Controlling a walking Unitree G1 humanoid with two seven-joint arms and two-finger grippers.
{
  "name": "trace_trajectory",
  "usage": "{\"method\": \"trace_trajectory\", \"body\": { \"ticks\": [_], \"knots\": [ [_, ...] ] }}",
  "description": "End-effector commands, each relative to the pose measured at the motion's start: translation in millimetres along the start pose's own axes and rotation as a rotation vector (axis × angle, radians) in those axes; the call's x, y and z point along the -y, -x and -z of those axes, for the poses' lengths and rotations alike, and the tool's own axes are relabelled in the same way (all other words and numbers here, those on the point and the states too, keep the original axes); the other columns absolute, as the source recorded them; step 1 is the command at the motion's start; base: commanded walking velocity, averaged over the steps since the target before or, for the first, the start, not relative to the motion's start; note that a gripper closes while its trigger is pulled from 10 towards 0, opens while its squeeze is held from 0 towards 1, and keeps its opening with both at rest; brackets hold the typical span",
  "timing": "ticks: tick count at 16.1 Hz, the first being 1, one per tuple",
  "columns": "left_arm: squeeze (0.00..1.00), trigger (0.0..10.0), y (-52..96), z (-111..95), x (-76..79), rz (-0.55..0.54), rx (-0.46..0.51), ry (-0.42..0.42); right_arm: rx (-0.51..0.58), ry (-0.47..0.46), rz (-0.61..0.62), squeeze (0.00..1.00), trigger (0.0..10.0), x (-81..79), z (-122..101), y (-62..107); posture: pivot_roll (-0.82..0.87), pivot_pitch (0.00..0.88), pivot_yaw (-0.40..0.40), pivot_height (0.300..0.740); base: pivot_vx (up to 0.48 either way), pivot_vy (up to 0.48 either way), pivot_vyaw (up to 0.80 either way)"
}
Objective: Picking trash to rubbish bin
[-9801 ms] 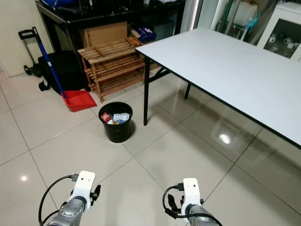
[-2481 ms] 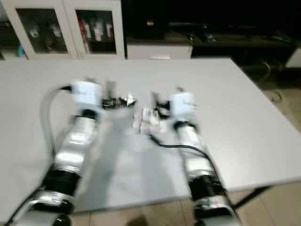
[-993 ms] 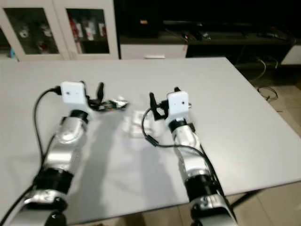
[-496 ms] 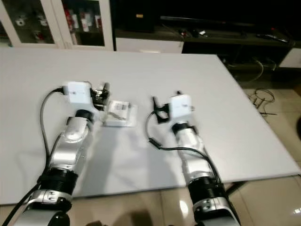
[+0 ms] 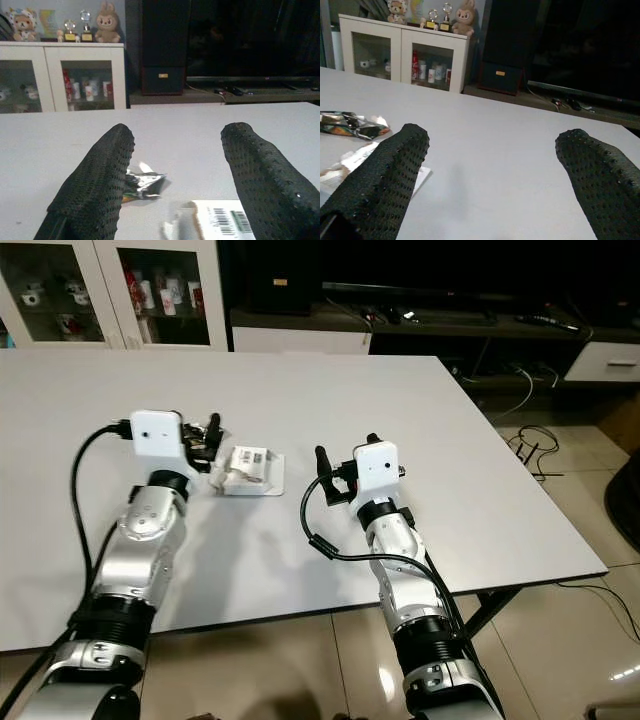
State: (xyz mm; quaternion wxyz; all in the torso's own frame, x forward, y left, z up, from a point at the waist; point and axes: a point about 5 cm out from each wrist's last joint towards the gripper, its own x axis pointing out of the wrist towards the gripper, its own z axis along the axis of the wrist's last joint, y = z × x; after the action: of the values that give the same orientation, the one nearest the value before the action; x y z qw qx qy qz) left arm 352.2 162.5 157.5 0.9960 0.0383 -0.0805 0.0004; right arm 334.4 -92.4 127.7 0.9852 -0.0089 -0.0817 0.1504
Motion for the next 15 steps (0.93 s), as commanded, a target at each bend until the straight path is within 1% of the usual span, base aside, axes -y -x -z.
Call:
{"method": "trace_trajectory", "body": {
  "ticks": [1, 4, 5, 6, 7, 8, 9, 10, 11, 15],
  "knots": [
    [0.00, 10.0, -2.2, -1, 3.6, 0.015, -0.005, 0.008, -0.003, -0.004, 0.008, 0.00, 10.0, 3.7, -1, 0.1, -0.02, 0.022, -0.071, 0.740, 0.000, 0.000, 0.00],
    [0.00, 10.0, -1.8, 1, 3.5, 0.016, -0.028, 0.024, -0.006, -0.008, -0.001, 0.00, 10.0, 2.1, 0, 0.4, -0.02, 0.022, -0.071, 0.740, 0.000, 0.000, 0.00],
    [0.00, 10.0, -1.3, 10, 3.5, 0.016, -0.092, 0.146, -0.009, -0.010, -0.003, 0.00, 10.0, 1.7, 0, 0.1, -0.02, 0.022, -0.070, 0.740, 0.000, 0.000, 0.00],
    [0.00, 10.0, -0.8, 15, -0.1, -0.001, -0.120, 0.199, -0.010, -0.011, -0.004, 0.00, 10.0, 1.5, 0, 0.0, -0.02, 0.022, -0.069, 0.740, 0.000, 0.000, 0.00],
    [0.00, 10.0, 0.6, 23, -7.8, -0.012, -0.160, 0.253, -0.011, -0.010, -0.005, 0.00, 10.0, 1.4, 0, 0.0, -0.02, 0.023, -0.071, 0.740, 0.000, 0.000, 0.00],
    [0.00, 10.0, 1.6, 25, -11.4, 0.022, -0.168, 0.239, -0.014, -0.009, -0.006, 0.00, 10.0, 1.9, 0, 0.1, -0.02, 0.024, -0.070, 0.740, 0.000, 0.000, 0.00],
    [0.00, 10.0, 2.6, 24, -11.3, 0.070, -0.163, 0.213, -0.017, -0.008, -0.008, 0.00, 10.0, 2.4, 0, 0.4, -0.02, 0.024, -0.070, 0.740, 0.000, 0.000, 0.00],
    [0.00, 10.0, 4.7, 22, -12.6, 0.141, -0.162, 0.197, -0.024, -0.007, -0.018, 0.00, 10.0, 1.6, 1, 0.9, -0.02, 0.024, -0.070, 0.740, 0.000, 0.000, 0.00],
    [0.00, 10.0, 5.5, 19, -16.8, 0.158, -0.157, 0.189, -0.027, -0.007, -0.029, 0.00, 10.0, -0.2, 2, 1.4, -0.01, 0.025, -0.070, 0.740, 0.000, 0.000, 0.00],
    [0.00, 10.0, 3.2, 15, -31.0, 0.124, -0.145, 0.153, -0.032, -0.015, -0.049, 0.00, 10.0, -3.2, 3, 1.8, -0.01, 0.026, -0.073, 0.740, 0.000, 0.000, 0.00]
  ]
}}
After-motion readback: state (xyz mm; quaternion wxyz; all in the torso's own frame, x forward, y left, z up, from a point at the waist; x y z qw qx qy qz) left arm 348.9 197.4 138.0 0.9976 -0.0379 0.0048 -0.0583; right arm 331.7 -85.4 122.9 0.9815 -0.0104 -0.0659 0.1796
